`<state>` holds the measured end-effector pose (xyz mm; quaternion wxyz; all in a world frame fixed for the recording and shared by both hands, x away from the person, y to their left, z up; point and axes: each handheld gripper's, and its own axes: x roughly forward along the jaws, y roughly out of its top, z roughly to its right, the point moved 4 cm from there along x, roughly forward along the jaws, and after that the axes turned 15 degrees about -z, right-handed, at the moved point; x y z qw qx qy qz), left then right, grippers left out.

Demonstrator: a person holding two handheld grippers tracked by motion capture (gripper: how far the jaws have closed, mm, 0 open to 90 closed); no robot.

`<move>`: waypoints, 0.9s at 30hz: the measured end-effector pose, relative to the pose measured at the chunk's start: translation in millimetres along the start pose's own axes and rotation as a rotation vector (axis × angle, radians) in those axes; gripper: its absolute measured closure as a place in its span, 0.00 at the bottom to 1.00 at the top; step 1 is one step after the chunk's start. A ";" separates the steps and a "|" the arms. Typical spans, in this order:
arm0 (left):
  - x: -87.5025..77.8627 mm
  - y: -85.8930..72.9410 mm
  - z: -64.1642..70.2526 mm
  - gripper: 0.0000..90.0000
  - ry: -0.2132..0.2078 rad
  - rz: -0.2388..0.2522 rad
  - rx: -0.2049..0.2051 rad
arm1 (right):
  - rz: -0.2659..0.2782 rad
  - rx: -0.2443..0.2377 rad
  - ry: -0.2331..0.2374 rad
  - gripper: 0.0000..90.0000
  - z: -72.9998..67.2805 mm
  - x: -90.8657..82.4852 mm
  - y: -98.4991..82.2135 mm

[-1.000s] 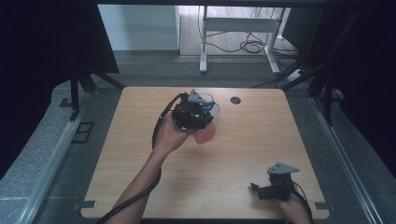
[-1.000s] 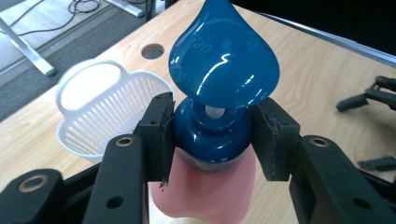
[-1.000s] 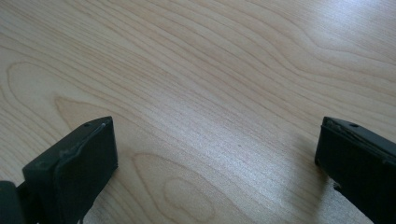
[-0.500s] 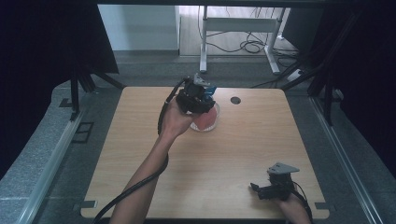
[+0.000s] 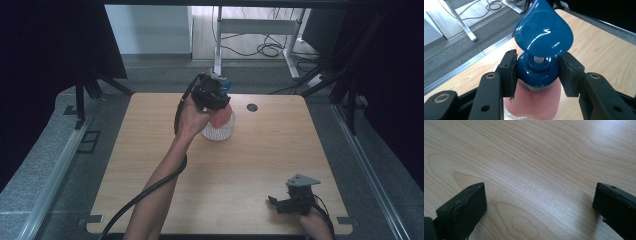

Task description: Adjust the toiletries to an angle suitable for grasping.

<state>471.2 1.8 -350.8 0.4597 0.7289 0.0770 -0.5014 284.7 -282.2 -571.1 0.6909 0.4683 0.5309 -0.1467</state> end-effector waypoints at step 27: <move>54.6 -1.0 -15.1 0.59 0.036 -0.013 -0.070 | 0.001 -0.003 -0.002 0.00 0.2 -0.1 0.0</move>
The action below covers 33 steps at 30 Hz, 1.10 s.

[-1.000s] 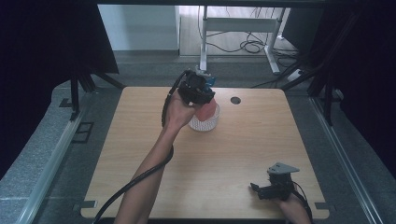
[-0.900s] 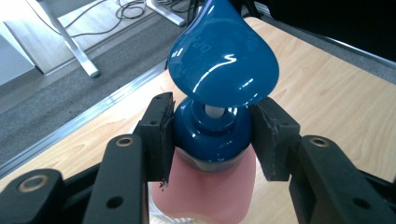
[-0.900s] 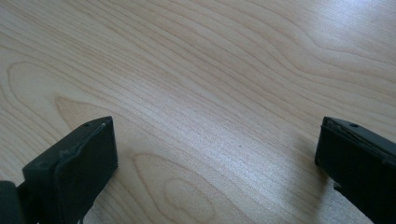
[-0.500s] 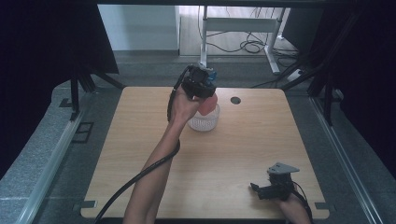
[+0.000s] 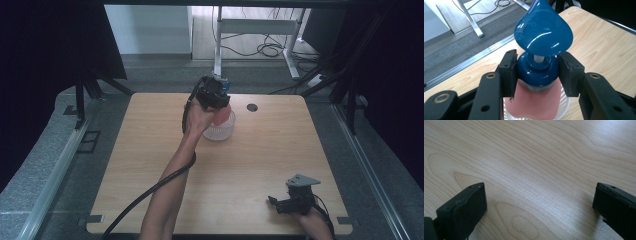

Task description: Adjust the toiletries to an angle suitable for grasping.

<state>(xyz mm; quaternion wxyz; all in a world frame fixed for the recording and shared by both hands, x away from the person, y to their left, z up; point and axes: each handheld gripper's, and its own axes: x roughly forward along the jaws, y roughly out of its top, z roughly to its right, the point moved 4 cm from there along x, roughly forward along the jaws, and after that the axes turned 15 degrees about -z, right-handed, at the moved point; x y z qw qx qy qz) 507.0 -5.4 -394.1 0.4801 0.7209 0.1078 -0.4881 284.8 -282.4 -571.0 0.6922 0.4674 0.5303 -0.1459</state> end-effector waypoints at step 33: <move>46.7 -35.1 1.9 0.59 -0.011 -0.028 -0.036 | -0.002 0.002 0.002 0.00 -0.2 0.0 -0.1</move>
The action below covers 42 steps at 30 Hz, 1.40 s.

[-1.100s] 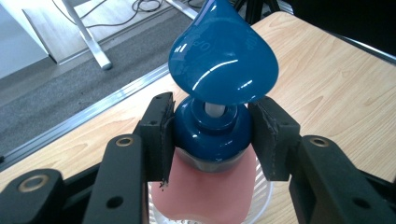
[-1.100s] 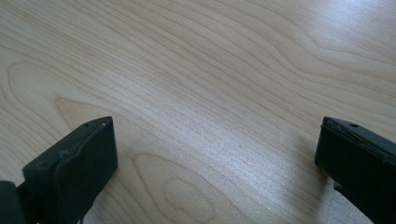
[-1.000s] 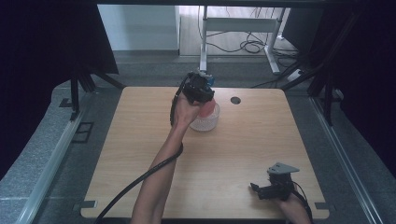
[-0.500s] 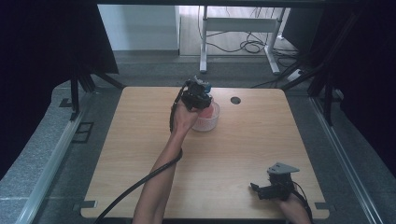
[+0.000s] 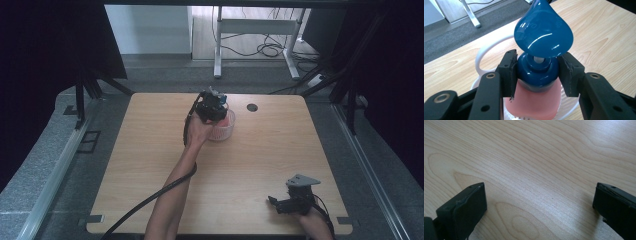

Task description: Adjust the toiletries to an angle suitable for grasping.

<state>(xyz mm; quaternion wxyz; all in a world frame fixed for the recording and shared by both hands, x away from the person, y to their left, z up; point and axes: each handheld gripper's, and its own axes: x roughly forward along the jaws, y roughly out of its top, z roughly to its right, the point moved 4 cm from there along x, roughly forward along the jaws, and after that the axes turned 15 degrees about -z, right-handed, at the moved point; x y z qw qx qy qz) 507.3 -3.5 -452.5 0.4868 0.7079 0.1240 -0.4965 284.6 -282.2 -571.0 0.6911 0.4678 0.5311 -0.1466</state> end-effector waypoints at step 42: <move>-13.9 -12.6 -1.4 0.12 -0.031 0.022 -0.018 | -0.001 -0.004 0.001 0.00 -0.2 0.1 0.2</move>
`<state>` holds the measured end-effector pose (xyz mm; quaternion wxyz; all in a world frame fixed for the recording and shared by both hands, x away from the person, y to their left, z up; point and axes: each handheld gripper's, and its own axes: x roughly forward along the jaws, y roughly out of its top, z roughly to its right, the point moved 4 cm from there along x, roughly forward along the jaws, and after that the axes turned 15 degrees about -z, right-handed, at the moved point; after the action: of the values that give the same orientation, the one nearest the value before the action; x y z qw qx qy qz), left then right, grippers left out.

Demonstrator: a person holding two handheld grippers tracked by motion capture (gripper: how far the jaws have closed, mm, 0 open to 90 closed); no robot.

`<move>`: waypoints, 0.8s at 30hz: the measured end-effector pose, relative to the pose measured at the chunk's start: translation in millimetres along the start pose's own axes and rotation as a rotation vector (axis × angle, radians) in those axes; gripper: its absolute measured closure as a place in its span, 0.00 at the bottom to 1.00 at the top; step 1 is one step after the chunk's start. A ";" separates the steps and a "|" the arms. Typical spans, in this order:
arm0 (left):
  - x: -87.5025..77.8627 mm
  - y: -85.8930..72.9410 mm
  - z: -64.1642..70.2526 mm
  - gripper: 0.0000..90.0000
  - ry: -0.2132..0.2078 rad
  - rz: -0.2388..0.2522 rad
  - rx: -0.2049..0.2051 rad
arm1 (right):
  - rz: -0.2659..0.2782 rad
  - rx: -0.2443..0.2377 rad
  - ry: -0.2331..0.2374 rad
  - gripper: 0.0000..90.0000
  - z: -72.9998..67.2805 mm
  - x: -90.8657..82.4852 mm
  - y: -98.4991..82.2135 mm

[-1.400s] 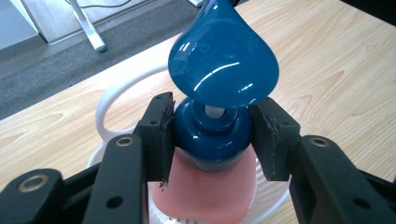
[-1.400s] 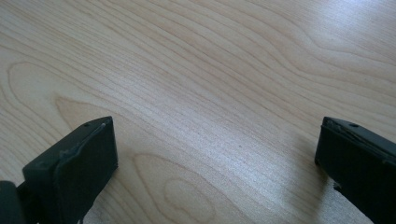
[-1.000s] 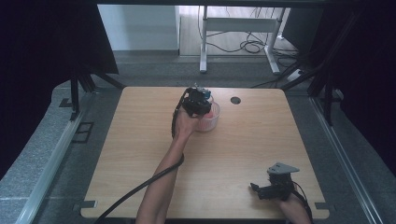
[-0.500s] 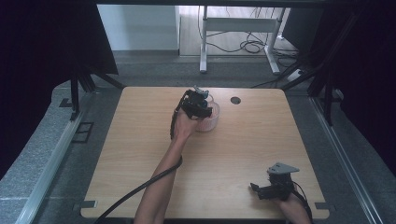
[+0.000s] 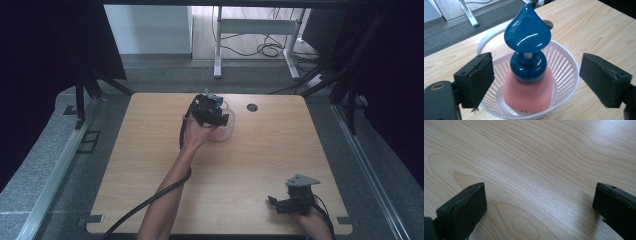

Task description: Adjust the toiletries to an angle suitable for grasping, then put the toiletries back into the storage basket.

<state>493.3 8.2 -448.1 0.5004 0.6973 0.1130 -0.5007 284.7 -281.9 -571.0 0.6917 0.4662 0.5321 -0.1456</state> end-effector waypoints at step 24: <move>-34.4 -19.9 2.3 0.12 -0.046 0.053 0.030 | 0.002 -0.003 0.000 0.00 -0.4 0.5 0.7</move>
<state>462.5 27.6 -431.8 0.5053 0.6957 0.0755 -0.5050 285.1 -281.1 -571.1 0.6926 0.4655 0.5318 -0.1443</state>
